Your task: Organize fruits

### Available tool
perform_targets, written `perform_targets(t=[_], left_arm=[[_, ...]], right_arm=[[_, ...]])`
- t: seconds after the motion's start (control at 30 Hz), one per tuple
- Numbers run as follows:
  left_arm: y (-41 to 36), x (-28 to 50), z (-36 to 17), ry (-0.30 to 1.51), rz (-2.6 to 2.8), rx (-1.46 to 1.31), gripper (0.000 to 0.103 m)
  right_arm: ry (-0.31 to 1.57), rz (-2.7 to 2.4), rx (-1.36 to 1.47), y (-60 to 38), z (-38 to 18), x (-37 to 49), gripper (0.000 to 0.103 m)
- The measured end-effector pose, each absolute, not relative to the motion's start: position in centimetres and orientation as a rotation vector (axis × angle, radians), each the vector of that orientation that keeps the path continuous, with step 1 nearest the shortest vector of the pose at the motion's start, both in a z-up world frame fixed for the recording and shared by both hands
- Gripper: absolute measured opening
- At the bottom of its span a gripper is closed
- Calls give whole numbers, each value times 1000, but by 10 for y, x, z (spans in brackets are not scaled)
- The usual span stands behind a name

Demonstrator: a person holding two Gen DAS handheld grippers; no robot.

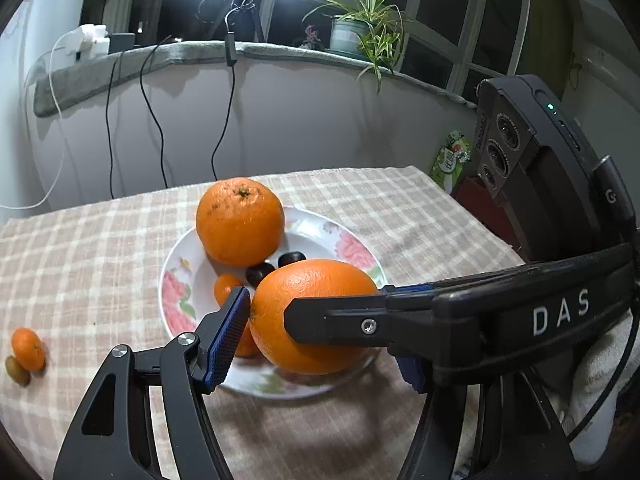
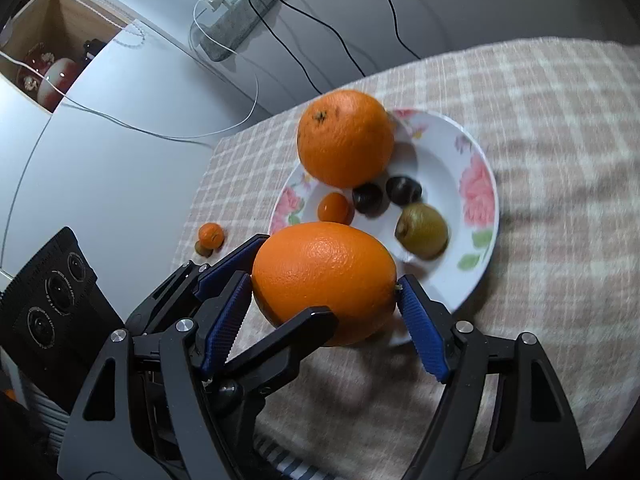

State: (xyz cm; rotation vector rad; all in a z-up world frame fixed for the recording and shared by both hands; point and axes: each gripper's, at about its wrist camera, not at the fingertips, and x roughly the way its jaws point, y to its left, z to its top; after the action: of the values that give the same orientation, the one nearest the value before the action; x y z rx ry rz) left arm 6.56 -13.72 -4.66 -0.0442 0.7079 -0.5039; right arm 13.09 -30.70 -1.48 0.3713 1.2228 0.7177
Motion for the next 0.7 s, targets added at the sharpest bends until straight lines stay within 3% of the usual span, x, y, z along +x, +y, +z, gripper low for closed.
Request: perform_targets(t=[0.7], left_arm=[[-133, 67, -43, 722, -528, -101, 69]], right_arm=[[1098, 689, 358, -338, 9, 148, 78]])
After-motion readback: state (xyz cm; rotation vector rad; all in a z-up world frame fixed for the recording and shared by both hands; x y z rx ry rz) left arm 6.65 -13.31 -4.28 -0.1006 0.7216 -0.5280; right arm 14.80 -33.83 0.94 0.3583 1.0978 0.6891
